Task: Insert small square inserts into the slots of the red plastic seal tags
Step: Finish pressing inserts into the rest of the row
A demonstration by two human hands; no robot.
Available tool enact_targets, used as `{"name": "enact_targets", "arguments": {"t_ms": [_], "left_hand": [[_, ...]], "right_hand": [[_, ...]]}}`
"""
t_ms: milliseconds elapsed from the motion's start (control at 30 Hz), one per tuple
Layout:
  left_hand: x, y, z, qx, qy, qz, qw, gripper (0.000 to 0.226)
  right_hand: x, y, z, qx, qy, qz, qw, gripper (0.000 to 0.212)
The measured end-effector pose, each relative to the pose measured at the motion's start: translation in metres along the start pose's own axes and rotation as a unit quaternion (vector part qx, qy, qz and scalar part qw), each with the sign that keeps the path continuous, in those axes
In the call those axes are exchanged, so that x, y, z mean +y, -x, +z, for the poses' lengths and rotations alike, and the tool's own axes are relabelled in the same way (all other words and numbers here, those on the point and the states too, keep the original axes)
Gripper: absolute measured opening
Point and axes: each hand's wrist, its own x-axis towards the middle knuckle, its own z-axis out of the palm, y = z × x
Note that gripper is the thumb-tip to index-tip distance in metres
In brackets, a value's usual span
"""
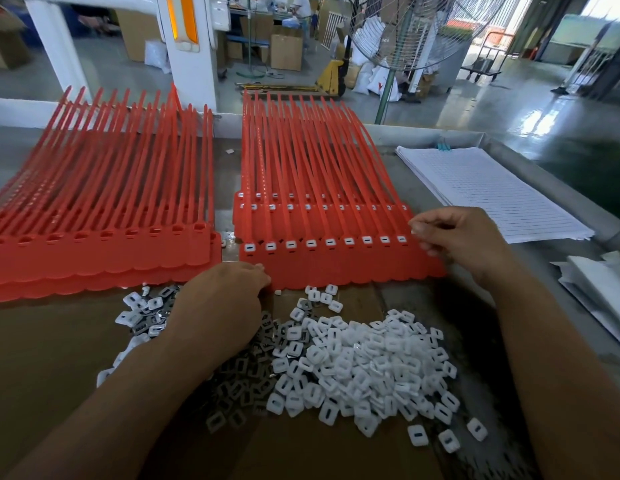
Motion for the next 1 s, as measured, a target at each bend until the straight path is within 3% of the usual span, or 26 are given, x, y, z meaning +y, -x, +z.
{"name": "enact_targets", "arguments": {"t_ms": [267, 1000], "left_hand": [[0.0, 0.0, 0.0, -0.007, -0.005, 0.002, 1.0, 0.048], [0.0, 0.001, 0.001, 0.003, -0.003, 0.002, 1.0, 0.047]], "right_hand": [[0.02, -0.012, -0.007, 0.086, -0.014, 0.068, 0.994, 0.012], [0.032, -0.023, 0.001, 0.038, 0.146, 0.053, 0.987, 0.009]]}}
